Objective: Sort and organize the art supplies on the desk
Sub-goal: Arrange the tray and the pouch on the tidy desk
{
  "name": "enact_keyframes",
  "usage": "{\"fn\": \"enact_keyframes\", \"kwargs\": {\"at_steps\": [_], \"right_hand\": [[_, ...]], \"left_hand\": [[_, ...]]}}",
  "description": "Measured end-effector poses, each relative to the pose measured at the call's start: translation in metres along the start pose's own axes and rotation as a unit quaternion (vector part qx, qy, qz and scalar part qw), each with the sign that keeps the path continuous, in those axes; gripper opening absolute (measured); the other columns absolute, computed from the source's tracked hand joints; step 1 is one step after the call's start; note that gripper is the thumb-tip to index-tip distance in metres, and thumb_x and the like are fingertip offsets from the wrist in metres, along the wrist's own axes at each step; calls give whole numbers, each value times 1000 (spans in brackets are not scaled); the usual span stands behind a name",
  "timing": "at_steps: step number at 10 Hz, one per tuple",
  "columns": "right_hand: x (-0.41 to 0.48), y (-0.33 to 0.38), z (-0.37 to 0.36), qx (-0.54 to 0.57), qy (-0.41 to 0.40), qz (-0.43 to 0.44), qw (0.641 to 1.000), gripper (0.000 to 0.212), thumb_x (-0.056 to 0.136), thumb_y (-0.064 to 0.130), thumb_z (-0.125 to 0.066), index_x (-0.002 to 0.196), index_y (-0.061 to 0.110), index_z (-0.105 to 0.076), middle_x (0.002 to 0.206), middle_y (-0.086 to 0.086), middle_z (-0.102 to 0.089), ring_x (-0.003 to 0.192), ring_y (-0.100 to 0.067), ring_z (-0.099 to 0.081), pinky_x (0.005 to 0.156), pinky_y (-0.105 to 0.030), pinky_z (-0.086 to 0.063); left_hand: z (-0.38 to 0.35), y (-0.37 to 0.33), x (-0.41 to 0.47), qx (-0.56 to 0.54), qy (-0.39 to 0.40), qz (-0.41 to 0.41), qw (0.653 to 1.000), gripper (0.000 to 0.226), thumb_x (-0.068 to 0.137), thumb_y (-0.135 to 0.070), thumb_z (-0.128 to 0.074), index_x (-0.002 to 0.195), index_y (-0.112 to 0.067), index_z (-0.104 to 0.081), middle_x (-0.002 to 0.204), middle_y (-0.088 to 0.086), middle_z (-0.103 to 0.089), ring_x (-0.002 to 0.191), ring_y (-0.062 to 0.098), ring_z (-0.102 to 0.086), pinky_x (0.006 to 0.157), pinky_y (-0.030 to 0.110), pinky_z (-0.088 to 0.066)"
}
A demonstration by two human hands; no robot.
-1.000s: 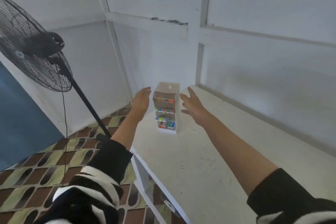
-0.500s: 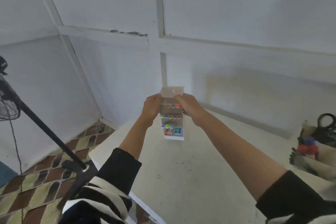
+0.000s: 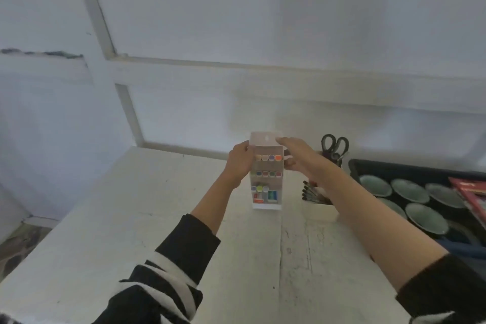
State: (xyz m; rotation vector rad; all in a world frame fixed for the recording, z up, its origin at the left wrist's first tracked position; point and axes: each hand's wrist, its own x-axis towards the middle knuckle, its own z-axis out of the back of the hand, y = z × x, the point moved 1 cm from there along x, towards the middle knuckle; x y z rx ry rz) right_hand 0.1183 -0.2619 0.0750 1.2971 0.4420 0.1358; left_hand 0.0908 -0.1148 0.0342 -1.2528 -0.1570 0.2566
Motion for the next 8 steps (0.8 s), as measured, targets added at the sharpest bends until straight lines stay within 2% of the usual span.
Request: {"fn": "enact_keyframes", "kwargs": {"at_steps": [2, 4, 5, 7, 8], "right_hand": [[-7, -24, 36, -32, -33, -31, 998, 48, 92, 46, -50, 124, 11, -40, 117, -9, -56, 104, -27, -58, 92, -41, -48], [-12, -32, 47, -25, -50, -40, 998, 34, 96, 37, -48, 118, 14, -35, 106, -2, -50, 94, -19, -53, 80, -33, -45], [-14, -33, 43, -23, -57, -36, 997, 41, 96, 34, -48, 129, 12, -34, 108, -1, -49, 94, -18, -52, 80, -32, -44], [-20, -36, 39, 21, -29, -27, 999, 48, 98, 31, -46, 141, 15, -31, 138, -6, -46, 107, -18, -47, 90, -34, -41], [-28, -36, 37, 10, -35, -8, 999, 50, 98, 33, -46, 143, 19, -32, 144, -3, -41, 123, -21, -44, 104, -40, -38]], "left_hand": [[-43, -10, -4, 13, 45, -14, 999, 31, 98, -23, -36, 108, -11, -63, 101, 8, -67, 97, 26, -62, 87, 44, -54], [-56, -12, -7, 43, 50, -50, 997, 32, 101, -25, -34, 117, -14, -60, 107, 5, -66, 99, 23, -61, 89, 41, -53], [-57, -9, -7, 59, 41, -57, 996, 32, 101, -24, -34, 120, -14, -59, 110, 5, -66, 101, 23, -61, 91, 41, -53], [-56, -12, -8, 49, 45, -38, 997, 29, 101, -25, -37, 114, -13, -59, 106, 5, -65, 98, 21, -59, 87, 35, -52], [-53, -10, -6, 75, 26, -16, 997, 32, 100, -26, -35, 117, -9, -56, 118, 9, -61, 107, 27, -57, 91, 38, -50]]}}
